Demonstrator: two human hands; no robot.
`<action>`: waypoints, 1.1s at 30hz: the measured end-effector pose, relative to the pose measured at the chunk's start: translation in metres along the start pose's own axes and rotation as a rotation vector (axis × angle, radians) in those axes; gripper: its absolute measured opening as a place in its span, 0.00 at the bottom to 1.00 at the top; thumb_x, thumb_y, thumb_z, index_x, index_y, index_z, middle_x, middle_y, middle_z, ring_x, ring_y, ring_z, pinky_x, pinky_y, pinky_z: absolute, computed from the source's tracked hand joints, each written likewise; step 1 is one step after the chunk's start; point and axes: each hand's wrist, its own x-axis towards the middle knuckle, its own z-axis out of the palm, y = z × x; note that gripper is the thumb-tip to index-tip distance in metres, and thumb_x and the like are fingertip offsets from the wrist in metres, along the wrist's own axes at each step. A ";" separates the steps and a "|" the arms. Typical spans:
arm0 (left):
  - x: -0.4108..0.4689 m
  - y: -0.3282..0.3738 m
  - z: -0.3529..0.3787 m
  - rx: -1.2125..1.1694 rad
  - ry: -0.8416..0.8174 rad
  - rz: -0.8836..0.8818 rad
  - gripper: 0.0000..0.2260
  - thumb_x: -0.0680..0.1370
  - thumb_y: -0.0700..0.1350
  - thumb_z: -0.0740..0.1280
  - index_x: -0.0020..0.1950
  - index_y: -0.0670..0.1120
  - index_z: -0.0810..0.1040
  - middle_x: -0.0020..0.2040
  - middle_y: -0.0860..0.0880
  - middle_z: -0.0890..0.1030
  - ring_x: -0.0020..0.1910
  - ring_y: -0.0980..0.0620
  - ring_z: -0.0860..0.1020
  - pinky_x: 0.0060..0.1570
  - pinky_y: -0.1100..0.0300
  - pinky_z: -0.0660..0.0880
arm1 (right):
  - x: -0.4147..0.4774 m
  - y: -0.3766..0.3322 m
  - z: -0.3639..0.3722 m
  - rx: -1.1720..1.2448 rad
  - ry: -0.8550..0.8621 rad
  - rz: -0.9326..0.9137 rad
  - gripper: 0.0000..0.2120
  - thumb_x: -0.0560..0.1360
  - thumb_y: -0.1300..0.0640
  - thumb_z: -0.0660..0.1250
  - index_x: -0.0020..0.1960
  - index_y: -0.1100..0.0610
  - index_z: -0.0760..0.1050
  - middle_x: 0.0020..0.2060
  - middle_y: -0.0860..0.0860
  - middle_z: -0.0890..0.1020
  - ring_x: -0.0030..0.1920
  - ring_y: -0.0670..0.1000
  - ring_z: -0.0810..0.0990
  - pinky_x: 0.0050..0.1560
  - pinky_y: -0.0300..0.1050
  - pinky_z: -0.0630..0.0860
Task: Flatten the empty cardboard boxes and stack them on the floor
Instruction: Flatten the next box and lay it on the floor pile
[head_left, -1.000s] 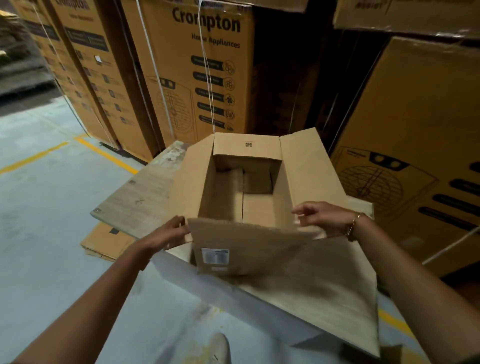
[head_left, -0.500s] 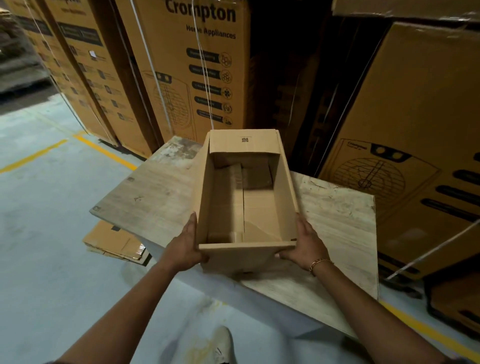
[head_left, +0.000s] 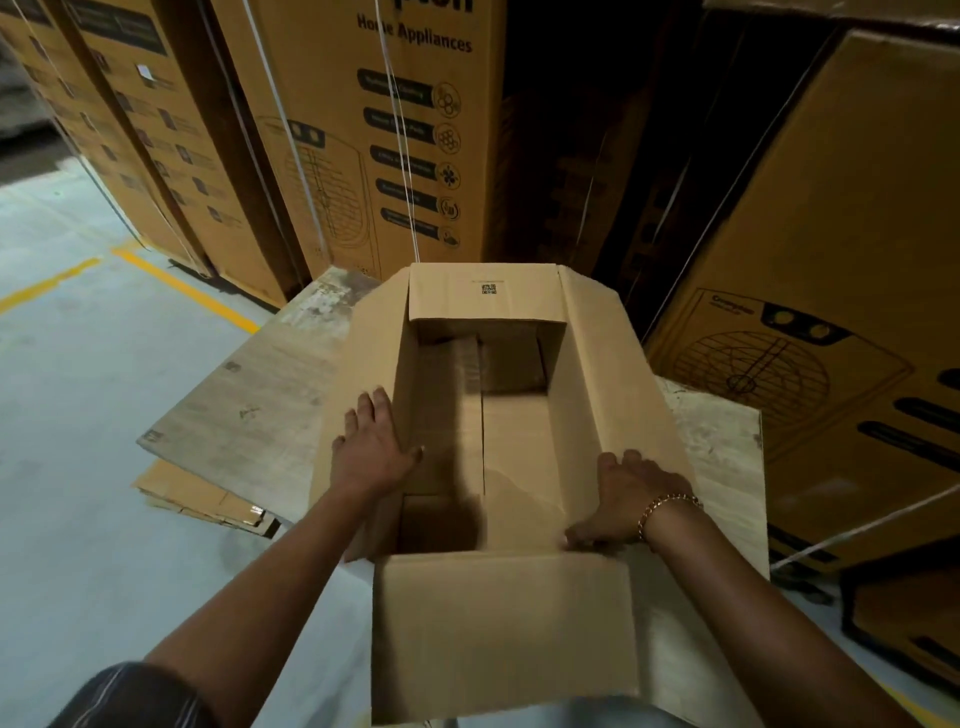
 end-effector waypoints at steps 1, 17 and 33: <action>0.013 0.003 -0.004 0.023 0.015 -0.002 0.48 0.77 0.62 0.67 0.82 0.44 0.40 0.83 0.41 0.48 0.80 0.37 0.53 0.73 0.38 0.65 | 0.008 -0.005 -0.013 0.007 0.058 -0.005 0.48 0.65 0.25 0.66 0.75 0.53 0.61 0.70 0.54 0.67 0.68 0.57 0.69 0.61 0.52 0.71; 0.102 0.009 -0.010 -0.215 0.065 -0.097 0.26 0.73 0.45 0.67 0.70 0.46 0.62 0.53 0.43 0.80 0.47 0.38 0.80 0.43 0.50 0.73 | 0.237 -0.105 -0.086 1.413 0.440 -0.027 0.22 0.77 0.58 0.69 0.69 0.56 0.67 0.54 0.52 0.78 0.61 0.55 0.77 0.58 0.50 0.74; 0.104 0.015 -0.006 -0.150 0.072 -0.083 0.38 0.75 0.44 0.69 0.80 0.47 0.53 0.66 0.44 0.77 0.53 0.41 0.81 0.44 0.54 0.70 | 0.385 -0.056 -0.143 -0.025 0.465 -0.040 0.29 0.77 0.46 0.65 0.75 0.45 0.60 0.73 0.52 0.66 0.72 0.61 0.62 0.69 0.68 0.57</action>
